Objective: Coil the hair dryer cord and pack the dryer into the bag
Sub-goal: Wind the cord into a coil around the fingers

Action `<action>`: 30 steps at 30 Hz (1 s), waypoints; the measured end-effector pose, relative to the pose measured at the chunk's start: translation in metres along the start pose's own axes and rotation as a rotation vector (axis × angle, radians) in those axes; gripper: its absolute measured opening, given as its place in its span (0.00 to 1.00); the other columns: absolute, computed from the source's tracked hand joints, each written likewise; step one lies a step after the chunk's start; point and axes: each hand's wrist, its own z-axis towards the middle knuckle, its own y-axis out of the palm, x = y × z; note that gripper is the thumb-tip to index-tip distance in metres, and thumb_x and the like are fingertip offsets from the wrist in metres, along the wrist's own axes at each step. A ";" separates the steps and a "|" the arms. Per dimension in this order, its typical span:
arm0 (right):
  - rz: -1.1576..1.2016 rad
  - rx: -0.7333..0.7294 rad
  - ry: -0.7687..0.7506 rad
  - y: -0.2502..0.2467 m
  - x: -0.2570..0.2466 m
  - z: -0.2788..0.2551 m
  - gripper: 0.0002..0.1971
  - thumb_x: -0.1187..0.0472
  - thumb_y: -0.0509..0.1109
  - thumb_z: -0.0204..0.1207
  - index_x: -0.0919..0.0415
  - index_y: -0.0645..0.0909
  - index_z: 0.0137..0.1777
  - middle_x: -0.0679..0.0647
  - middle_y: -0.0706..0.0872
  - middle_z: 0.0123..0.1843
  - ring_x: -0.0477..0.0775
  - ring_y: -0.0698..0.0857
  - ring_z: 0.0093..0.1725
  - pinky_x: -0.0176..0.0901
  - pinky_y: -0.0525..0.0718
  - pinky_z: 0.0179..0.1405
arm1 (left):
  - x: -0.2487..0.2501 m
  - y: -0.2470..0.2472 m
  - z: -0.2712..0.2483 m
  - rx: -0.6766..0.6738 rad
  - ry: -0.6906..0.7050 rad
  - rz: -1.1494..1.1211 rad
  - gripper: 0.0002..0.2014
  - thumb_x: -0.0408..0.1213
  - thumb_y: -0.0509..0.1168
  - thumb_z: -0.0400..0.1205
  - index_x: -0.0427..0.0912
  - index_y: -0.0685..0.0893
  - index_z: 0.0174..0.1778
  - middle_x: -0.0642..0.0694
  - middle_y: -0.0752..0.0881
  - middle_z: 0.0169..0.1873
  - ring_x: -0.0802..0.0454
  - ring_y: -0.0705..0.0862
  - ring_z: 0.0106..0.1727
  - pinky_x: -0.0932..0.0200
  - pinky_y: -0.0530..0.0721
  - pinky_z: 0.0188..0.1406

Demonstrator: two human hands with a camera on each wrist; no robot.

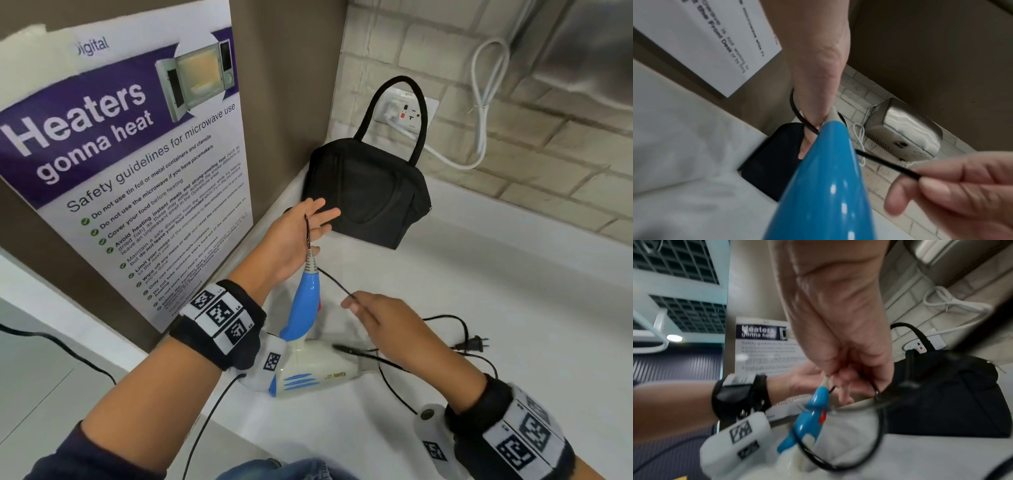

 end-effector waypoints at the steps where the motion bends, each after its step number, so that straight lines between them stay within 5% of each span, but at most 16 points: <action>1: 0.017 0.080 -0.013 -0.005 0.000 -0.001 0.14 0.56 0.53 0.85 0.54 0.80 0.61 0.55 0.86 0.58 0.54 0.83 0.55 0.41 0.76 0.52 | 0.001 -0.002 0.001 -0.024 -0.016 0.000 0.21 0.46 0.44 0.88 0.45 0.70 0.73 0.45 0.81 0.69 0.45 0.75 0.73 0.46 0.70 0.64; 4: 0.023 0.310 -0.069 -0.020 0.002 -0.001 0.12 0.58 0.58 0.84 0.55 0.83 0.55 0.55 0.87 0.51 0.56 0.84 0.50 0.45 0.78 0.50 | 0.002 -0.005 -0.002 -0.133 -0.026 -0.011 0.21 0.40 0.44 0.87 0.38 0.72 0.72 0.40 0.83 0.66 0.42 0.81 0.68 0.41 0.71 0.70; 8: -0.100 0.521 -0.114 -0.041 0.001 0.004 0.10 0.58 0.61 0.82 0.55 0.85 0.49 0.51 0.80 0.38 0.54 0.79 0.38 0.38 0.70 0.31 | 0.006 0.002 -0.006 -0.257 -0.012 -0.019 0.20 0.26 0.46 0.84 0.30 0.69 0.73 0.32 0.81 0.67 0.38 0.82 0.67 0.41 0.75 0.71; 15: -0.103 0.669 -0.230 -0.067 -0.009 0.012 0.08 0.57 0.66 0.79 0.57 0.86 0.45 0.51 0.81 0.36 0.51 0.79 0.36 0.41 0.74 0.35 | 0.012 0.010 -0.017 -0.429 -0.087 -0.032 0.19 0.26 0.52 0.85 0.28 0.71 0.72 0.29 0.80 0.66 0.34 0.81 0.66 0.47 0.78 0.69; 21: -0.052 0.513 -0.240 -0.068 -0.008 0.010 0.10 0.55 0.63 0.81 0.56 0.83 0.43 0.40 0.75 0.27 0.45 0.77 0.32 0.39 0.72 0.31 | 0.013 0.008 -0.019 -0.308 -0.134 -0.292 0.29 0.52 0.46 0.86 0.30 0.79 0.65 0.32 0.85 0.61 0.39 0.81 0.67 0.48 0.76 0.71; 26: -0.070 0.448 -0.018 -0.056 0.018 0.014 0.14 0.55 0.56 0.84 0.58 0.83 0.49 0.47 0.79 0.33 0.54 0.81 0.37 0.38 0.72 0.31 | 0.015 0.006 -0.025 -0.205 -0.247 -0.567 0.30 0.43 0.45 0.88 0.27 0.89 0.42 0.40 0.91 0.37 0.44 0.91 0.47 0.42 0.82 0.59; 30: -0.068 0.476 0.035 -0.056 0.030 0.015 0.14 0.54 0.57 0.84 0.57 0.84 0.51 0.47 0.79 0.35 0.58 0.84 0.42 0.43 0.73 0.38 | 0.025 0.015 -0.034 -0.117 -0.271 -0.473 0.17 0.36 0.46 0.89 0.27 0.76 0.53 0.36 0.91 0.36 0.45 0.91 0.35 0.44 0.90 0.42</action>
